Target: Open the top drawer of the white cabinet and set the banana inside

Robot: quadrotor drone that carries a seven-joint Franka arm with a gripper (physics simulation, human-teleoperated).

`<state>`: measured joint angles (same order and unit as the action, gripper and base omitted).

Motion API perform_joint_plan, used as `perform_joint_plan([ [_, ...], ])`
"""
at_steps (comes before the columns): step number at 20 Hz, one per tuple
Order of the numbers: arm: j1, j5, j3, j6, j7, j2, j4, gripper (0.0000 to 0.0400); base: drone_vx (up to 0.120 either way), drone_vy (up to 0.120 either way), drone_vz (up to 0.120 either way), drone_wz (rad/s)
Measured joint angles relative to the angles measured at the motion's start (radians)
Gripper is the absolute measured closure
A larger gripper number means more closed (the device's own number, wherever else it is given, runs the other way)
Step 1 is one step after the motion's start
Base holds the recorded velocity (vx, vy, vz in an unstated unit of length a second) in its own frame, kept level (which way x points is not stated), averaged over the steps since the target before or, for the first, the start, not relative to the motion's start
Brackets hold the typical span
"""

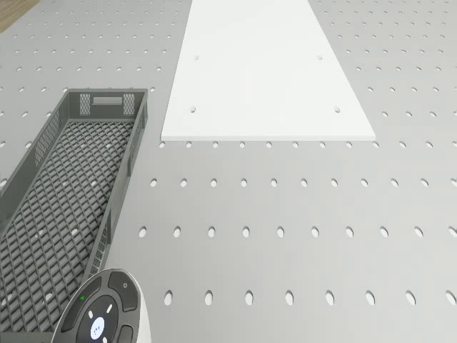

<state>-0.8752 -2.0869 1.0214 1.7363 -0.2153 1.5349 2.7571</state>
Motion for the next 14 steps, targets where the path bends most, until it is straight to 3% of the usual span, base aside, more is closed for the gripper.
perform_joint_plan([
  [10, 0.007, 0.034, 0.034, -0.008, 0.005, 0.012, 0.018, 0.0208, 0.000, 0.000, 0.120, 0.000],
  [14, 0.006, 0.037, 0.037, -0.006, 0.006, 0.016, 0.019, 0.0208, -0.100, 0.000, 0.120, 0.000],
])
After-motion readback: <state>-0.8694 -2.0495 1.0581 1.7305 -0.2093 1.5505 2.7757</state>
